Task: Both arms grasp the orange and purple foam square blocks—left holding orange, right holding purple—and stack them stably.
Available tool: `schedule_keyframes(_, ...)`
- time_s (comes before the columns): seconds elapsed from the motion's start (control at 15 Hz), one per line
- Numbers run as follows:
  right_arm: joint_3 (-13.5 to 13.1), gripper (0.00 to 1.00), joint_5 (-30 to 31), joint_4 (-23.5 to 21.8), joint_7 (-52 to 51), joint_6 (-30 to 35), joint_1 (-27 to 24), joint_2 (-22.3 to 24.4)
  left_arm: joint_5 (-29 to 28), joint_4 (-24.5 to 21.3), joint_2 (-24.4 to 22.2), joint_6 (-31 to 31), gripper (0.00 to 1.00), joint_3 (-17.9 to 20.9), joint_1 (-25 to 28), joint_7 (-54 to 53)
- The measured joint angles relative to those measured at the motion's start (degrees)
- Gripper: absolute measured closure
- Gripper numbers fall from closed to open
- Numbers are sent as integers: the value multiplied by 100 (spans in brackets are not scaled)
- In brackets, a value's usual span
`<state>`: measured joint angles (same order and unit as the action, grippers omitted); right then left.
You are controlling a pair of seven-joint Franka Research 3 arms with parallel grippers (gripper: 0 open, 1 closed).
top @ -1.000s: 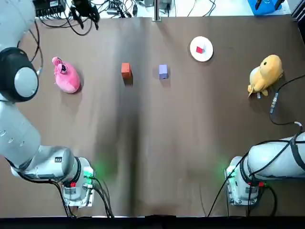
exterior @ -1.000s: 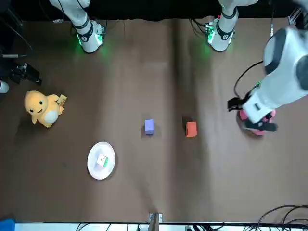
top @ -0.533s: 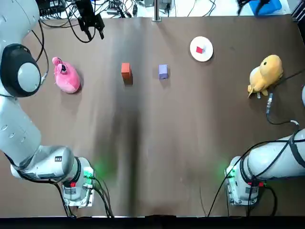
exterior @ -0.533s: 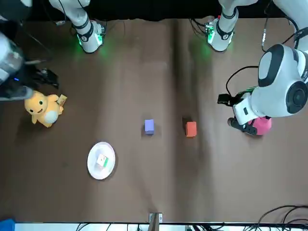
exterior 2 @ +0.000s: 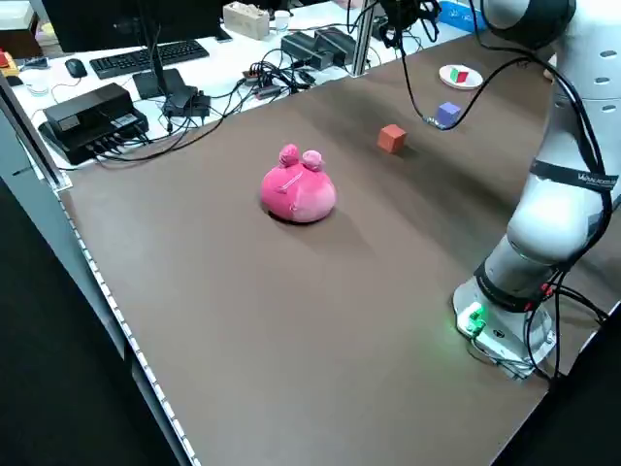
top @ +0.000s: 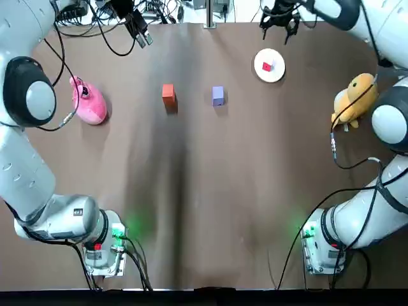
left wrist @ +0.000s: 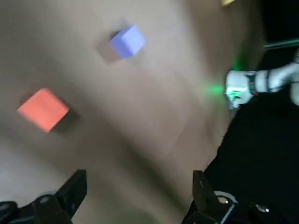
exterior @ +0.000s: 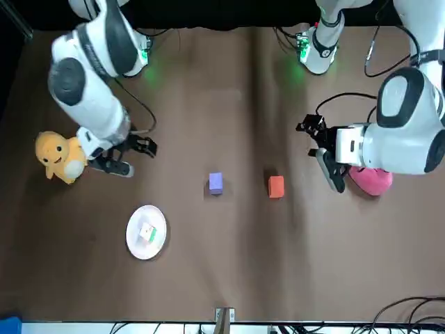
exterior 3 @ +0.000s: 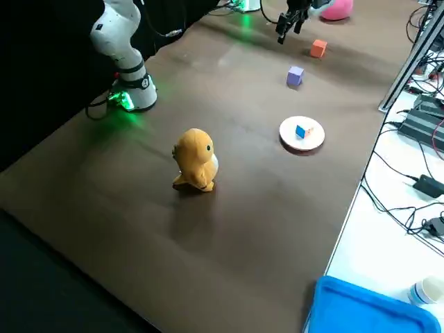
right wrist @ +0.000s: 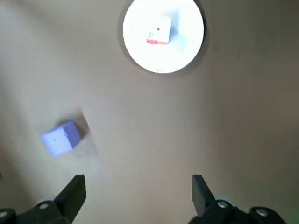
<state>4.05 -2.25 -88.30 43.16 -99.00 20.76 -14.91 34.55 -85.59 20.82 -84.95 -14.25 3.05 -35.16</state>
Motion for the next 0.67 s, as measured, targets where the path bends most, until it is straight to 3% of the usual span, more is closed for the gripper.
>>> schedule_keyframes(0.27, 2, 0, -61, 0, 1961, -161, 389, -122, 623, 1, 405, 11, 0, 15, 338, -1143)
schedule_keyframes(0.67, -1, 0, -283, 0, 3996, -570, 645, -469, 1668, -12, 1213, 440, 0, 21, 684, -2466)
